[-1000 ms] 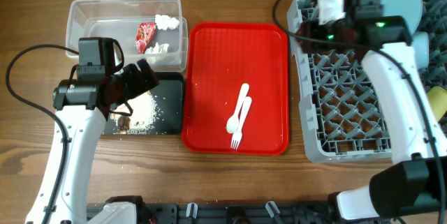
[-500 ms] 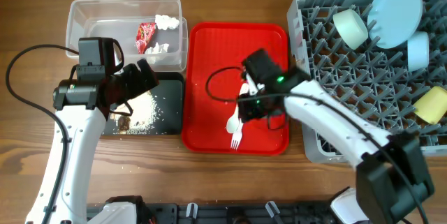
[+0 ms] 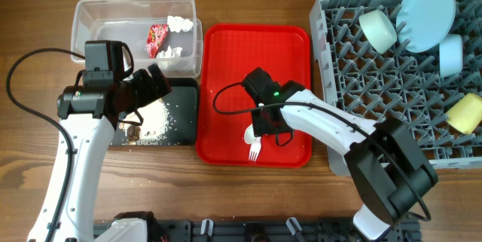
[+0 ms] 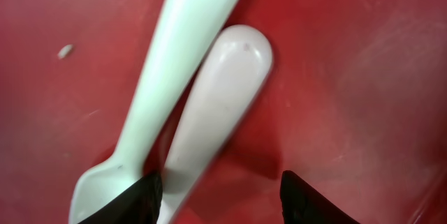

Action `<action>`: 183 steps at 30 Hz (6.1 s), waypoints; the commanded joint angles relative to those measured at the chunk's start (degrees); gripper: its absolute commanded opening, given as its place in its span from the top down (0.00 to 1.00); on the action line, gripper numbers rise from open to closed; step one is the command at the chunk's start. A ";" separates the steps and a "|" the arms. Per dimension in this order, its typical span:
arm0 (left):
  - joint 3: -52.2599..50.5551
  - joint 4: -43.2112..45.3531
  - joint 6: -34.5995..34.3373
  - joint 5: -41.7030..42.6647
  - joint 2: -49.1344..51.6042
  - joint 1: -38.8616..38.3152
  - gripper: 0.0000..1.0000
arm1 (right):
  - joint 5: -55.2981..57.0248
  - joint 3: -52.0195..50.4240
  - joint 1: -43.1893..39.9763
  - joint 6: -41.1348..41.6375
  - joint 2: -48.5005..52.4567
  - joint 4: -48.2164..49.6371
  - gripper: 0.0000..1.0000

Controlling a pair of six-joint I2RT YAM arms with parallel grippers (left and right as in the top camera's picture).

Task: Sort waste into correct bins and load items into the dishwasher rack
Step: 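Reach the right gripper to the white fork on the red tray, then close the right gripper on the white fork handle and lift it, then carry the fork with the right gripper and drop it into the rack, then reach the right gripper to the white spoon and grasp it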

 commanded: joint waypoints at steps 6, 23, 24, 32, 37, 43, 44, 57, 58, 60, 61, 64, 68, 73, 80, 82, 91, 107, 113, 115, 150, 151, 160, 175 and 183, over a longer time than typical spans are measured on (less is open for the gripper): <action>0.63 -0.09 -0.15 0.11 -0.57 0.31 0.00 | 3.50 -0.57 -0.15 1.22 3.02 0.52 0.45; 0.63 -0.04 -0.15 0.09 -0.57 0.31 0.00 | 4.37 -0.33 -10.56 -3.41 3.45 7.10 0.74; 0.63 -0.04 -0.15 0.11 -0.57 0.31 0.00 | 4.37 -0.11 -11.15 -4.68 3.45 7.58 0.76; 0.63 -0.09 -0.15 0.11 -0.57 0.31 0.00 | 4.39 8.13 -12.70 -10.47 2.45 3.96 0.50; 0.63 -0.07 -0.15 0.09 -0.57 0.31 0.00 | -0.42 9.73 -12.70 -8.81 0.81 -6.01 0.43; 0.63 -0.04 -0.15 0.09 -0.57 0.31 0.00 | -2.91 6.80 -12.68 -7.37 0.90 -13.46 0.43; 0.63 -0.02 -0.15 0.09 -0.57 0.31 0.00 | -4.13 5.97 -12.61 -7.39 0.90 -13.44 0.43; 0.63 -0.02 -0.15 0.09 -0.57 0.31 0.00 | -11.82 -0.90 -12.52 -5.31 0.90 -7.50 0.53; 0.63 -0.02 -0.15 0.09 -0.57 0.31 0.00 | -11.58 -0.90 -12.52 -4.33 0.90 -7.96 0.59; 0.63 -0.02 -0.15 0.09 -0.57 0.31 0.00 | -11.54 -0.90 -12.52 -3.39 0.90 -8.81 0.61; 0.63 -0.02 -0.15 0.09 -0.57 0.31 0.00 | -11.34 -0.90 -12.52 -2.89 0.90 -9.42 0.61; 0.63 0.00 -0.15 0.09 -0.57 0.31 0.00 | -10.23 -0.90 -12.52 -2.60 0.90 -10.47 0.61; 0.63 -0.02 -0.15 0.09 -0.57 0.31 0.00 | -10.19 -0.90 -12.52 -2.67 0.90 -10.54 0.61; 0.63 -0.02 -0.15 0.09 -0.57 0.31 0.00 | -10.25 -0.90 -12.48 -2.62 0.90 -9.55 0.62; 0.63 -0.02 -0.15 0.09 -0.57 0.31 0.00 | -10.21 -0.90 -11.76 -2.58 0.96 -9.11 0.65; 0.63 -0.02 -0.15 0.09 -0.57 0.31 0.00 | -10.05 -0.94 -11.39 -2.56 1.05 -8.76 0.67; 0.63 -0.02 -0.15 0.09 -0.57 0.31 0.00 | -8.48 -2.82 -10.49 -1.27 1.22 -7.61 0.67; 0.63 -0.02 -0.15 0.09 -0.57 0.31 0.00 | -6.16 -2.32 -10.49 2.01 1.07 -6.69 0.83; 0.63 -0.04 -0.15 0.09 -0.57 0.31 0.00 | -6.19 3.06 -11.63 -6.32 -4.09 -10.32 0.88; 0.63 -0.04 -0.15 0.09 -0.57 0.31 0.00 | -6.29 5.49 -12.44 -10.34 -6.60 -12.04 0.92; 0.63 -0.02 -0.15 0.09 -0.57 0.31 0.00 | -1.16 3.80 -34.01 -22.36 -17.75 -25.51 0.62; 0.63 -0.02 -0.15 0.09 -0.57 0.31 0.00 | -1.16 3.80 -34.01 -22.36 -17.75 -25.53 0.57; 0.63 -0.02 -0.15 0.09 -0.57 0.31 0.00 | -1.68 6.16 -33.94 -22.34 -18.27 -24.50 0.55; 0.63 0.02 -0.15 0.09 -0.57 0.31 0.00 | -15.23 11.67 -17.11 -16.28 -17.11 -12.74 0.49; 0.63 -0.02 -0.15 0.09 -0.57 0.31 0.00 | -13.90 10.69 -7.17 -2.75 -4.48 -13.99 0.44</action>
